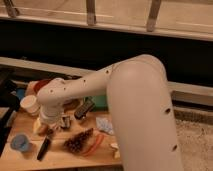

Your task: Place brush in plastic cup

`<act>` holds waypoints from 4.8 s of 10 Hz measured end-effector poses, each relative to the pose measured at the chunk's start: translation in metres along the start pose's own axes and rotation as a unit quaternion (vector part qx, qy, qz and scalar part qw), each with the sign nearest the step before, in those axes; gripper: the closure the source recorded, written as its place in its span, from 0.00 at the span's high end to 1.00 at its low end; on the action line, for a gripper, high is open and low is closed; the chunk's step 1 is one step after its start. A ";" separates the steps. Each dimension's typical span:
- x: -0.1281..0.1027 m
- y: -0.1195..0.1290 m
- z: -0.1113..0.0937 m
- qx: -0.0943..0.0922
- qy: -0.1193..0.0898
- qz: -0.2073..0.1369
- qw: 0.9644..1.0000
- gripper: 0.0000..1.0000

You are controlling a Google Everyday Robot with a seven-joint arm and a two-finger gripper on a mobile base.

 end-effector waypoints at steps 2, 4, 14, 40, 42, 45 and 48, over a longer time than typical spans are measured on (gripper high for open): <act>0.000 -0.010 0.015 0.008 0.012 0.023 1.000 0.80; 0.001 -0.020 0.021 0.018 0.020 0.047 0.999 0.80; -0.016 -0.023 0.062 0.068 0.058 0.086 0.992 0.80; -0.029 -0.003 -0.048 -0.059 -0.109 -0.079 0.989 0.00; -0.024 0.016 -0.051 -0.105 -0.107 -0.187 0.971 0.00; -0.022 0.037 -0.072 -0.171 -0.134 -0.315 0.924 0.00; -0.027 0.045 -0.069 -0.167 -0.119 -0.330 0.921 0.00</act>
